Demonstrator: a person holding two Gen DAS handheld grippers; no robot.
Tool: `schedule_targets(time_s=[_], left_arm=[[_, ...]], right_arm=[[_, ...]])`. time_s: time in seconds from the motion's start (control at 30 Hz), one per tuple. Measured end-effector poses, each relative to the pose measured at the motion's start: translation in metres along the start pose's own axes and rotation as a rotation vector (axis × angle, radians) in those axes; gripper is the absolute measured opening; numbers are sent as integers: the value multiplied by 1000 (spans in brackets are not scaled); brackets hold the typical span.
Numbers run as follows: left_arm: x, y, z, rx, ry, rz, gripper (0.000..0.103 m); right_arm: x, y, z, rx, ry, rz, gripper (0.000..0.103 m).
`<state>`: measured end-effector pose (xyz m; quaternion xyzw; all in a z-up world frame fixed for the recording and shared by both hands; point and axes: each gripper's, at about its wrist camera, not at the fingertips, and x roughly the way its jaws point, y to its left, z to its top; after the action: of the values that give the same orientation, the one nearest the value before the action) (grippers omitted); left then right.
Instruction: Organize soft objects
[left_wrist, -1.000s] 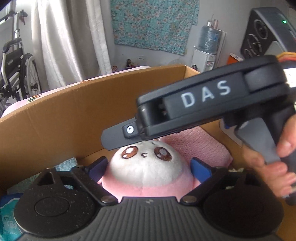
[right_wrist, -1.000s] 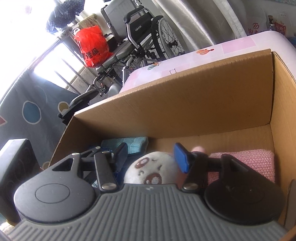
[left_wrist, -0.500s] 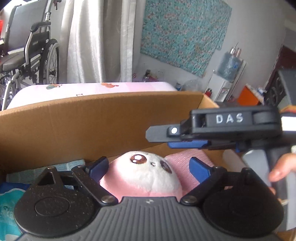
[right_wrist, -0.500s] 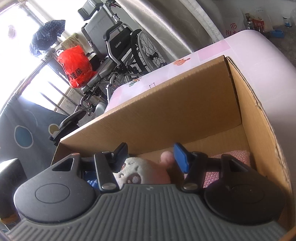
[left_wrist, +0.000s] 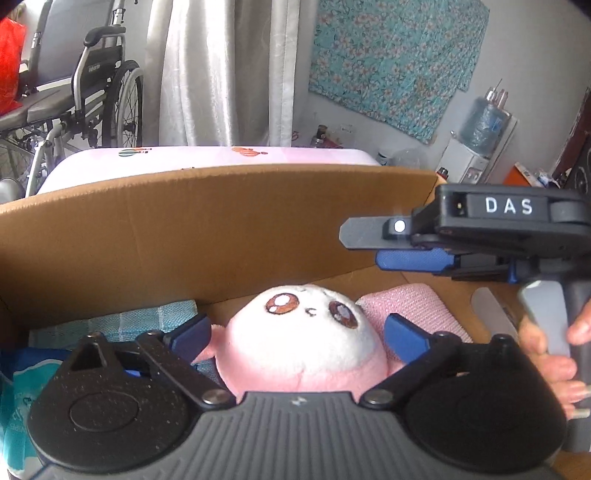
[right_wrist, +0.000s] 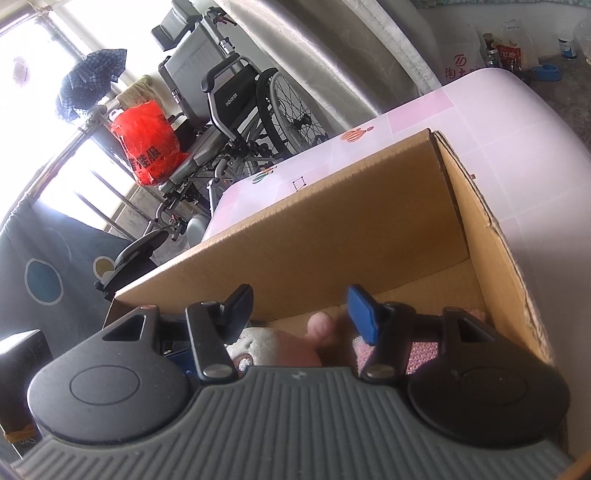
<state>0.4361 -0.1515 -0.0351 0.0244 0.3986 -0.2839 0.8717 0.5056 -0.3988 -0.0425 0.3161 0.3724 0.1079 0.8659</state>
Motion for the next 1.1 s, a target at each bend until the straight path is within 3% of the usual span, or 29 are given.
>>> schedule_targets(time_s=[0.17,0.23,0.3,0.47,0.53,0.67,0.73,0.87,0.97,1.1], left_arm=[[5,-25,-10,154,65,79,95],[3,-31,-5,149,104,107,91],[2,-26,4,17,138,132,90],[0,-3,13,-447,142,108,91],[6,-2,10,-526,170,112,96],[-2,-29,9,-308,118,211,96],[-10,-36,6,-246,105,239,96],[-28,-25,3,-326,94,156,96],[-47,-13,2,-406,33,119,96],[-42,-5,10,-420,73,60,96]], right_arm=[[-2,-1,-1,11,-4,13,57],[-3,-2,-1,32,-3,26,57],[-6,-4,-1,48,-13,40,57],[-7,-4,0,51,-30,39,57],[-7,-4,-1,58,-35,42,57],[-7,-4,-1,58,-30,43,57],[-7,-3,-1,56,-29,42,57],[-7,-4,-1,60,-30,46,57],[-7,-6,0,68,-33,58,57],[-6,-4,-1,52,-25,43,57]])
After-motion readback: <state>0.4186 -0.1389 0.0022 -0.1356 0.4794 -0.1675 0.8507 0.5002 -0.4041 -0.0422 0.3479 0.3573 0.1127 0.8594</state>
